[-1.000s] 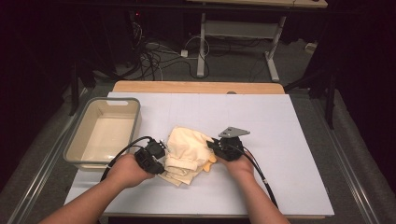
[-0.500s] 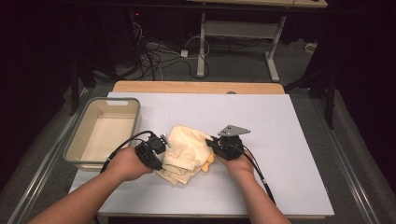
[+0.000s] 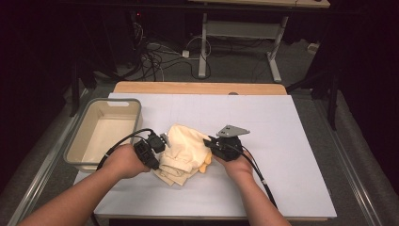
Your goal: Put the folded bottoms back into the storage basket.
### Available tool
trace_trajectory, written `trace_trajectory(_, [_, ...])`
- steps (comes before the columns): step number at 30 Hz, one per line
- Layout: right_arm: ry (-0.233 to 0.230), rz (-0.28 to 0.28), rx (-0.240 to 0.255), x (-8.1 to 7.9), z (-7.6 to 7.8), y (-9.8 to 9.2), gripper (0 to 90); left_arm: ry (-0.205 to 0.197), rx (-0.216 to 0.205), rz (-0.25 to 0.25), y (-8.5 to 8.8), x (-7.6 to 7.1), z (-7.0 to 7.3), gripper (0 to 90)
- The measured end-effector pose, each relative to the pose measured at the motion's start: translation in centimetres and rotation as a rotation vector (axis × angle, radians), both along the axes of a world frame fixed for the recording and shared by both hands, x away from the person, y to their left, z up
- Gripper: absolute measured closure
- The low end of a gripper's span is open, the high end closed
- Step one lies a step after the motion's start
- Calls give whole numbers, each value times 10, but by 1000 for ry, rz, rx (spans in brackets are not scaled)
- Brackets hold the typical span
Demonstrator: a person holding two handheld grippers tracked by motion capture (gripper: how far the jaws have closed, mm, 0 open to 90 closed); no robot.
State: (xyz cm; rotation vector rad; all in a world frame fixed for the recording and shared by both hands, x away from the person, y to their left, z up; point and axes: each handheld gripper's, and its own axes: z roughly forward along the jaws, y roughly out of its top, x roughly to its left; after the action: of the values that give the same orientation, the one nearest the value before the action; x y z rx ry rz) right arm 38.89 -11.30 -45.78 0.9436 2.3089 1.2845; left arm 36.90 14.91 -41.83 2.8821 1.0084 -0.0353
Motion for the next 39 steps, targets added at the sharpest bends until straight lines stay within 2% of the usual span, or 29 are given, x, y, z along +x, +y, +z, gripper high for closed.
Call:
trace_trajectory(13, [1, 5, 19, 1, 7, 8, 802, 27, 8, -11, 9, 5, 15, 785])
trace_trajectory(20, [10, 4, 12, 3, 3, 11, 802, 41, 10, -2, 11, 8, 13, 785])
trace_trajectory(39, [20, -4, 14, 4, 2, 14, 800, 53, 37, -17, 9, 13, 14, 785])
